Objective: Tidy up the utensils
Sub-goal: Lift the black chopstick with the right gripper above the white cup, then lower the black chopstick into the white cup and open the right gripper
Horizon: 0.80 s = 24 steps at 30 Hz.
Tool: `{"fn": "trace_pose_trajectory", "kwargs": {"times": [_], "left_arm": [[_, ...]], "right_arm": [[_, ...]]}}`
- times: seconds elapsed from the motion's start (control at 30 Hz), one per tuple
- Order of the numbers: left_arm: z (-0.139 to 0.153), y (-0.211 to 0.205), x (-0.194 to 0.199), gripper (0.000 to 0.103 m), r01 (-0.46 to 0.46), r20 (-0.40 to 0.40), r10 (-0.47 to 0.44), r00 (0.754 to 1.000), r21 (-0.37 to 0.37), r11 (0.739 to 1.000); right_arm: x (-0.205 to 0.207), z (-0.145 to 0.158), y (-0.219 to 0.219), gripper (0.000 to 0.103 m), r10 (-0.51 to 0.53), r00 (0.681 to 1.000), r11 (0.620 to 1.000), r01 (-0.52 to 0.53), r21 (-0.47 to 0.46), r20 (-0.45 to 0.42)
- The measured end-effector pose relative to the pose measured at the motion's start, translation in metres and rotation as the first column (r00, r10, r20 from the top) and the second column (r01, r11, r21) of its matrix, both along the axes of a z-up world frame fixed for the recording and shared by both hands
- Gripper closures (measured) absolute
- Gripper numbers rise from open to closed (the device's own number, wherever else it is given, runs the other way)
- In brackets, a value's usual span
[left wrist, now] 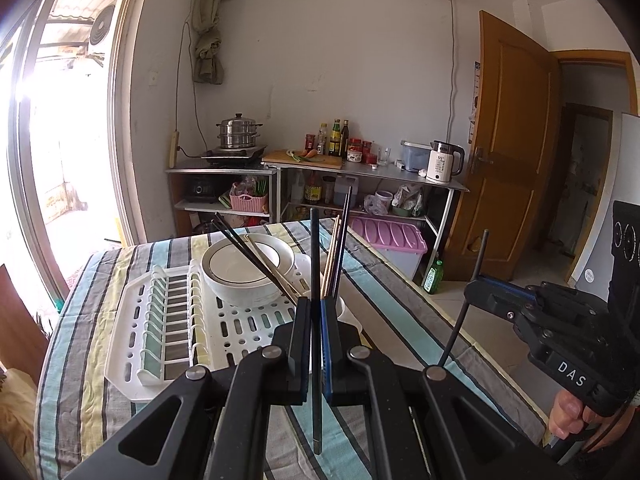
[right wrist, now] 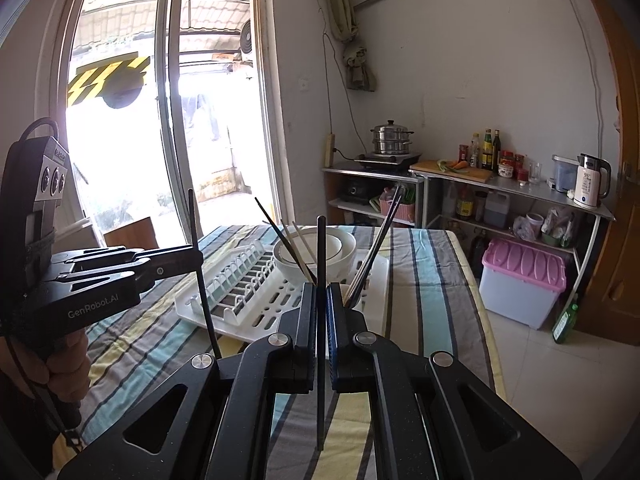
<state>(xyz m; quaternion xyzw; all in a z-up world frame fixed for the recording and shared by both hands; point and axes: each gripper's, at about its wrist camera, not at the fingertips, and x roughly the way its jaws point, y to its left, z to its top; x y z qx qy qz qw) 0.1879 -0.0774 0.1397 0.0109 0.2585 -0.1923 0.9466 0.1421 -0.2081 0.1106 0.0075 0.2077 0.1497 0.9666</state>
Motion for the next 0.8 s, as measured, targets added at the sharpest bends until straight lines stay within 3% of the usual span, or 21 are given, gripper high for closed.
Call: {"fn": "trace_pose_trajectory", "kwargs": {"times": [0.8], "left_arm": [[0.055,-0.024,0.090,0.099,0.024,0.039,-0.022,0.999,-0.053,0.998]], "right_arm": [[0.064,0.050,-0.011,0.099,-0.026,0.997,1.000,0.026,0.010,0.074]]}}
